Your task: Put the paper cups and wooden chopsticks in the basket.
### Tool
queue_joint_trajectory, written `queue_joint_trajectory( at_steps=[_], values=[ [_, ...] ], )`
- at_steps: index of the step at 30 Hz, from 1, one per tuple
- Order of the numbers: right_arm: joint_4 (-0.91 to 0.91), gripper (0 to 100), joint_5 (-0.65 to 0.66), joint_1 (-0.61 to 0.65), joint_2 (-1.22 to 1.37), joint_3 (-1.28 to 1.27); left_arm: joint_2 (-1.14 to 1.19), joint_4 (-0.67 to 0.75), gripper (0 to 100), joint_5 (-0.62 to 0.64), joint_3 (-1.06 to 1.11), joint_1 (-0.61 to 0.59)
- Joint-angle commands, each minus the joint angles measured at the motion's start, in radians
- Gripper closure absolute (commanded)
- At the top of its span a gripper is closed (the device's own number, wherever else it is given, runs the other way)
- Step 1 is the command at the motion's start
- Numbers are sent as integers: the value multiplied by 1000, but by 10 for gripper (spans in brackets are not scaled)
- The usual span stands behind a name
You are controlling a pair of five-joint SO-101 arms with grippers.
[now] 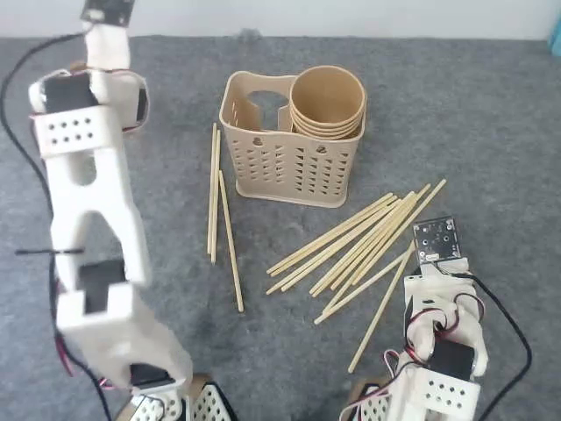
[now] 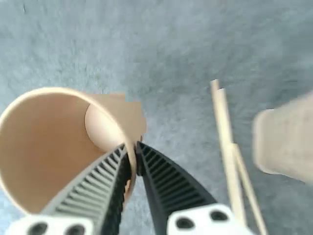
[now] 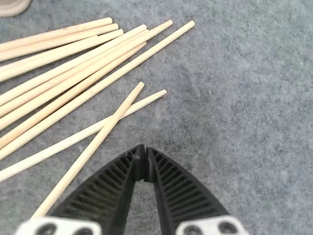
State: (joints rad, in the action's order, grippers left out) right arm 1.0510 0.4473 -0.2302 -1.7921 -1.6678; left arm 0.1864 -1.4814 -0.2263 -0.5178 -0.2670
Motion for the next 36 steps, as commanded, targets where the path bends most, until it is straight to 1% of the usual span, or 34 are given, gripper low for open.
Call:
queue_joint_trajectory(
  at_steps=[1,4,9,11,13,15,21,23,27,31,36],
  values=[
    [-13,990,12,8,-18,-17,-244,-48,987,-11,-41,83],
    [-13,990,12,8,-18,-17,-387,-69,987,-11,-41,170],
    [-13,990,12,8,-18,-17,-575,-61,987,-11,-39,384],
    [-13,990,12,8,-18,-17,-605,-21,987,-3,-41,471],
    [-13,990,12,8,-18,-17,-611,34,987,-2,-41,523],
    [-13,990,12,8,-18,-17,-608,58,987,-2,-39,551],
    [-13,990,12,8,-18,-17,-526,63,987,2,-42,615],
    [-13,990,12,8,-18,-17,-485,91,987,34,-42,635],
    [-15,990,12,10,-18,-17,-419,158,987,97,-42,664],
    [-15,990,14,10,-18,-17,-361,167,987,103,-39,694],
    [-15,990,14,10,-18,-17,-285,193,987,103,-41,697]
  ],
)
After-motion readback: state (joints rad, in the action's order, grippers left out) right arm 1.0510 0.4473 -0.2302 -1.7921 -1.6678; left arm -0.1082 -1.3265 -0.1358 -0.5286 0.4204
